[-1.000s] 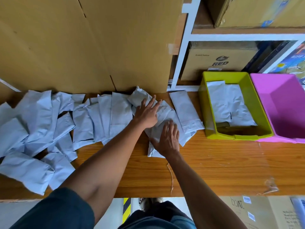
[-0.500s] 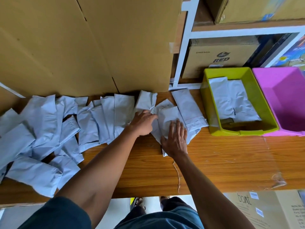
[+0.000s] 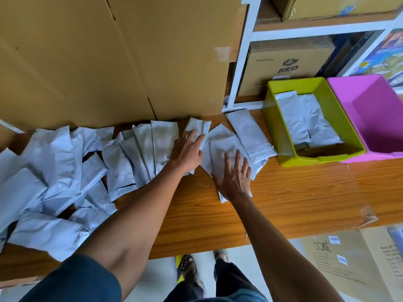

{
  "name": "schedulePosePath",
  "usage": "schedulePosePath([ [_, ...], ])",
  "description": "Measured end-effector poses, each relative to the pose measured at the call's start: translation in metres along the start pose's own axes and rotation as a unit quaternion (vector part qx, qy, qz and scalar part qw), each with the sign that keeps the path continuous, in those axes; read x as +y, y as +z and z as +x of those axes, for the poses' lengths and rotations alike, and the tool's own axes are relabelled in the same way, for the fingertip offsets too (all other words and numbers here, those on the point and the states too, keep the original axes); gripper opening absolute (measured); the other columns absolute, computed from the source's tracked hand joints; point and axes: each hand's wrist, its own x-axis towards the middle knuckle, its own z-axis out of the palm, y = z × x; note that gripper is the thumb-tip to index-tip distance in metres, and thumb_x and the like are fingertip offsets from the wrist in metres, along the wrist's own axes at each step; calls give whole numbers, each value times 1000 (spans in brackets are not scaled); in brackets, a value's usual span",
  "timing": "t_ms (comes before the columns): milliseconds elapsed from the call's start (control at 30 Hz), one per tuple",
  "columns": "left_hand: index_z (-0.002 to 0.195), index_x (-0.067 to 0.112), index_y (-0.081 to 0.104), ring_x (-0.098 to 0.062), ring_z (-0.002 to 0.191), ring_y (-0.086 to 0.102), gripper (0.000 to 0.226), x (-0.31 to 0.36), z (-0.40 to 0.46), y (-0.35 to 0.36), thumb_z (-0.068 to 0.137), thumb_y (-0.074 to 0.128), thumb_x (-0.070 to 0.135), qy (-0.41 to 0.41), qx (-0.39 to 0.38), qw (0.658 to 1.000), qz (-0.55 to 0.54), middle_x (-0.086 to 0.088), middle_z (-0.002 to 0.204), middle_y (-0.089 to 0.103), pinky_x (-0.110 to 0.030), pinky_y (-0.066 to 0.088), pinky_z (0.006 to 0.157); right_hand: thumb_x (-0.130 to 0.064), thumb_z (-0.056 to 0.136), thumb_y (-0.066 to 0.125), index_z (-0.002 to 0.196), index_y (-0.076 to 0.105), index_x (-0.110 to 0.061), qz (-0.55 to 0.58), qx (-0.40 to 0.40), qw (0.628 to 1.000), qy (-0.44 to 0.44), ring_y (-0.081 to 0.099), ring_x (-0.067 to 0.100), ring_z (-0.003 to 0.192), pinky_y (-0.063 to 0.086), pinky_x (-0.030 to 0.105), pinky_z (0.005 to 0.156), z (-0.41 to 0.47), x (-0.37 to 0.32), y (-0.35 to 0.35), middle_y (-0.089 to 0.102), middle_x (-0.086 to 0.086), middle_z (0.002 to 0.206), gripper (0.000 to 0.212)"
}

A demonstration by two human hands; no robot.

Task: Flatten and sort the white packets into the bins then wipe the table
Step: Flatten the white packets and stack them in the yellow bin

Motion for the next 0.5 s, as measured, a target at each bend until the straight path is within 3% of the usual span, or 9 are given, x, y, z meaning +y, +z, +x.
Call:
schedulePosePath([
  [133,166,40,16,-40,159,3,73,-8,25,9,104,52,49,-47,-42,998,-7,-4,177,-4,-57,27,121,-76,94,43,165,15,-31,-4,-19,1000,-14,24,54,148,33,63,113,22,-3,6,6,21,172,89],
  [233,165,48,-5,-45,159,-9,84,-13,39,25,102,49,62,-67,-73,995,-17,2,174,-24,-61,21,124,-71,97,43,165,12,-31,-13,-8,1000,-20,24,55,147,34,63,112,32,-3,12,6,23,171,85],
  [367,159,54,-20,-45,158,-15,85,-12,42,46,105,46,55,-76,-70,994,-27,7,169,-36,-66,17,125,-64,99,46,166,17,-27,-30,13,999,-23,29,53,144,34,60,110,32,-1,20,13,26,169,81],
  [500,159,56,-17,-46,159,-5,86,-13,42,45,106,48,38,-70,-52,995,-42,8,170,-32,-67,21,124,-53,95,52,165,22,-26,-19,1,1000,-19,36,48,138,37,55,106,33,-6,12,16,24,168,81],
])
